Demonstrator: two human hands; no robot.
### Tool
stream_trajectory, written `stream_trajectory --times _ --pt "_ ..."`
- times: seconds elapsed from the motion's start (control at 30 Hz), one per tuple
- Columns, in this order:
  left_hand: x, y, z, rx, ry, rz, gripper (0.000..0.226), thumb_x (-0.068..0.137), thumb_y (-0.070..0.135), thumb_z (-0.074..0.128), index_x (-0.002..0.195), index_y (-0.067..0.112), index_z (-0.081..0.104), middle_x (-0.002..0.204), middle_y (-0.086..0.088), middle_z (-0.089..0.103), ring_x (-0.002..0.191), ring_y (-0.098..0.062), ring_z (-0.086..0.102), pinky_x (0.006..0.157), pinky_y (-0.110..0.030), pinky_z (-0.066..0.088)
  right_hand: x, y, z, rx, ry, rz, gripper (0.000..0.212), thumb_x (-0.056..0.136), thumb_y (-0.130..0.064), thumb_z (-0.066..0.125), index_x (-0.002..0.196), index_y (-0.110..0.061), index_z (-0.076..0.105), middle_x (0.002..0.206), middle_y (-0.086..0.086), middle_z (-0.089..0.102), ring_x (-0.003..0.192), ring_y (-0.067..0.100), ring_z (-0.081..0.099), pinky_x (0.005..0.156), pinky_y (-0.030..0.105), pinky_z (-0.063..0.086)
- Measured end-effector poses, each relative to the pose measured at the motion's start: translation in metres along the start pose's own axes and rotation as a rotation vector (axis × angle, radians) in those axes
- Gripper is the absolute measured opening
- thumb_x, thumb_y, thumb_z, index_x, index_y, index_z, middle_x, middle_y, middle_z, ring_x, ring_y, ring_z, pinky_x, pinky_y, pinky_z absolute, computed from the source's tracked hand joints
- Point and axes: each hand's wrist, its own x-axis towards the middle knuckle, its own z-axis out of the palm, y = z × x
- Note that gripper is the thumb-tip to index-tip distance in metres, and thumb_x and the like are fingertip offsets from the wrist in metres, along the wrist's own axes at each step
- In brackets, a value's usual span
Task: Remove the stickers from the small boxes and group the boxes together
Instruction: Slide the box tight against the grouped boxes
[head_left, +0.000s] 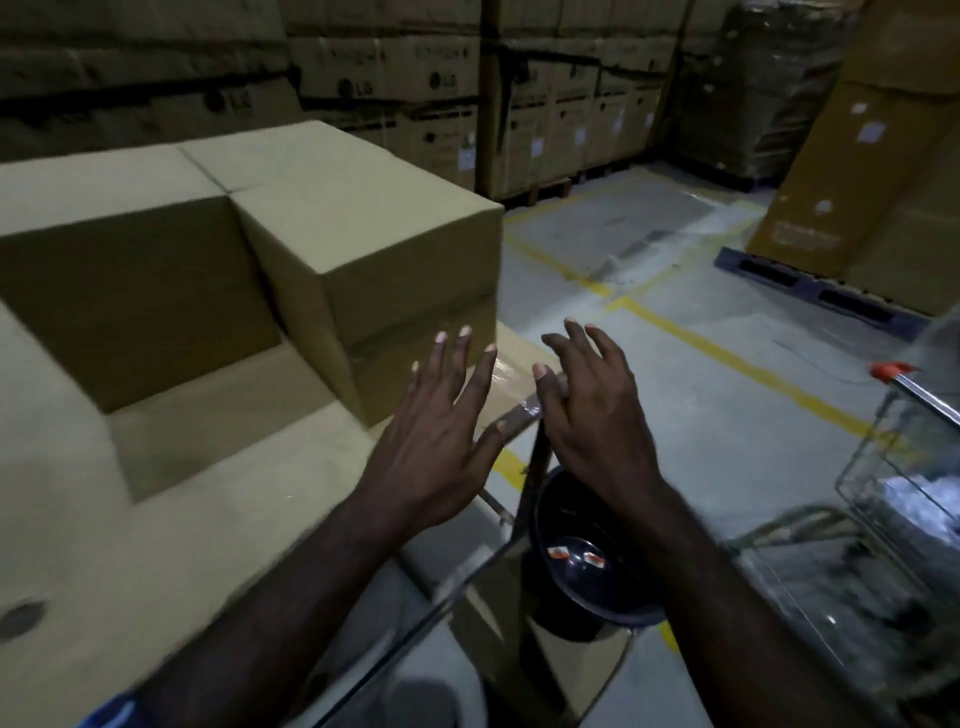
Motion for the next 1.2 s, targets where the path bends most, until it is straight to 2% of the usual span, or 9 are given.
stream_trajectory --times 0.23,0.53,0.7,0.8,0.9,1.03,1.1,1.2 --pt "-0.090 -0.080 -0.111 0.095 0.144 -0.132 0.071 0.093 0.056 0.021 0.154 0.028 0.000 0.161 0.003 -0.017 0.145 -0.013 -0.022 0.118 -0.035 -0.003 0.019 -0.153 0.029 0.130 0.032 -0.169 0.038 0.098 -0.028 0.046 0.124 -0.004 0.060 0.140 0.018 0.052 0.135 0.033 0.040 0.108 0.047 0.036" --pt "-0.243 -0.203 -0.249 0.215 0.269 -0.369 0.073 0.089 0.061 0.019 0.153 0.030 0.001 0.160 0.003 -0.015 0.146 -0.015 -0.020 0.118 -0.036 -0.002 -0.001 -0.386 0.088 0.310 -0.110 -0.316 0.042 0.099 -0.036 0.042 0.132 -0.014 0.054 0.149 0.006 0.044 0.142 0.020 0.029 0.111 0.040 0.033" --pt "-0.310 -0.250 -0.308 0.301 0.309 -0.527 0.072 0.089 0.059 0.025 0.153 0.030 0.006 0.160 0.001 -0.015 0.147 -0.018 -0.016 0.118 -0.040 -0.004 -0.012 -0.483 0.111 0.439 -0.264 -0.342 0.043 0.101 -0.042 0.037 0.137 -0.021 0.048 0.152 0.001 0.039 0.143 0.016 0.024 0.111 0.042 0.033" --pt "-0.340 -0.272 -0.332 0.352 0.307 -0.646 0.075 0.086 0.065 0.018 0.153 0.032 0.009 0.160 0.000 -0.014 0.147 -0.019 -0.016 0.119 -0.043 -0.005 -0.018 -0.515 0.121 0.487 -0.348 -0.326 0.044 0.101 -0.047 0.036 0.139 -0.026 0.046 0.154 -0.002 0.035 0.143 0.016 0.025 0.109 0.044 0.034" --pt "-0.368 -0.294 -0.348 0.410 0.232 -0.769 0.082 0.081 0.074 0.008 0.153 0.034 0.012 0.162 -0.002 -0.010 0.148 -0.022 -0.011 0.118 -0.048 -0.002 -0.022 -0.532 0.135 0.470 -0.414 -0.321 0.046 0.099 -0.053 0.034 0.137 -0.029 0.045 0.155 -0.002 0.032 0.142 0.020 0.029 0.107 0.047 0.039" --pt "-0.399 -0.321 -0.351 0.346 0.125 -0.890 0.096 0.071 0.086 0.001 0.152 0.037 0.017 0.162 -0.003 -0.008 0.148 -0.029 -0.004 0.117 -0.055 0.011 -0.025 -0.535 0.153 0.379 -0.505 -0.307 0.051 0.099 -0.053 0.031 0.140 -0.025 0.042 0.158 -0.001 0.027 0.143 0.021 0.024 0.109 0.042 0.030" --pt "-0.407 -0.329 -0.349 0.257 0.124 -0.920 0.100 0.067 0.091 0.003 0.151 0.039 0.019 0.162 -0.002 -0.007 0.148 -0.031 0.006 0.115 -0.056 0.022 -0.026 -0.536 0.159 0.341 -0.496 -0.286 0.051 0.099 -0.053 0.032 0.140 -0.024 0.043 0.158 0.000 0.026 0.143 0.022 0.025 0.109 0.041 0.030" --pt "-0.405 -0.331 -0.345 0.098 0.206 -0.929 0.093 0.074 0.088 0.023 0.150 0.035 0.027 0.162 -0.002 -0.004 0.144 -0.033 0.023 0.109 -0.054 0.030 -0.027 -0.539 0.166 0.349 -0.461 -0.245 0.050 0.098 -0.055 0.037 0.137 -0.024 0.046 0.156 0.001 0.031 0.139 0.023 0.034 0.106 0.042 0.036"
